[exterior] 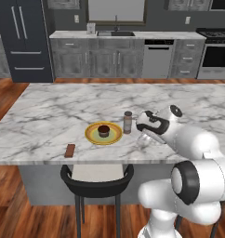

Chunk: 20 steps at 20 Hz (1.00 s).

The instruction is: Take the cinnamon bottle from the cabinet and place it on the dining table, next to the plate with the cupcake. Then take the chocolate from the dining counter and place it on the cupcake plate.

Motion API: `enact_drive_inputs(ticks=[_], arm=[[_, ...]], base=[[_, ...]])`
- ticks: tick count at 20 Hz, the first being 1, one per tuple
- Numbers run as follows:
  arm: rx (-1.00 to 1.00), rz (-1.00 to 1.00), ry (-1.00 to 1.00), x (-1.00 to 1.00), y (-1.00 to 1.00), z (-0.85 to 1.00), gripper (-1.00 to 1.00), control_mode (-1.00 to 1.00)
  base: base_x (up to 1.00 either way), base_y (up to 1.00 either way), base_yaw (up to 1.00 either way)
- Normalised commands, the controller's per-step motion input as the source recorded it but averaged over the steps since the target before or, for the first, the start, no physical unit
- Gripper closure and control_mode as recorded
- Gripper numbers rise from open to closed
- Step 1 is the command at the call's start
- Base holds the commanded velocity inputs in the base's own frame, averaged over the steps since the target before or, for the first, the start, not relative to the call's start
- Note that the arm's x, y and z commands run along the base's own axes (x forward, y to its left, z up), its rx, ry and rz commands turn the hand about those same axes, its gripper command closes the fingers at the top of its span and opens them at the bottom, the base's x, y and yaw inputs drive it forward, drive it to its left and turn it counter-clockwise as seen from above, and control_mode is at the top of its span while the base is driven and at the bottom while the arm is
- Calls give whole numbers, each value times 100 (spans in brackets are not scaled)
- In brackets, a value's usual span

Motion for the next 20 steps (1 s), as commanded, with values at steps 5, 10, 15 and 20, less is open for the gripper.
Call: enact_drive_inputs(ticks=[5,10,15,20], arm=[[0,-54,4,-33,24,24,-100,-100],[0,-43,0,-21,42,41,-100,-100],[0,-36,1,-10,48,47,-100,-100],[21,-34,14,-15,42,24,-100,-100]], base=[[0,0,0],[0,0,0],[0,0,0],[0,0,0]])
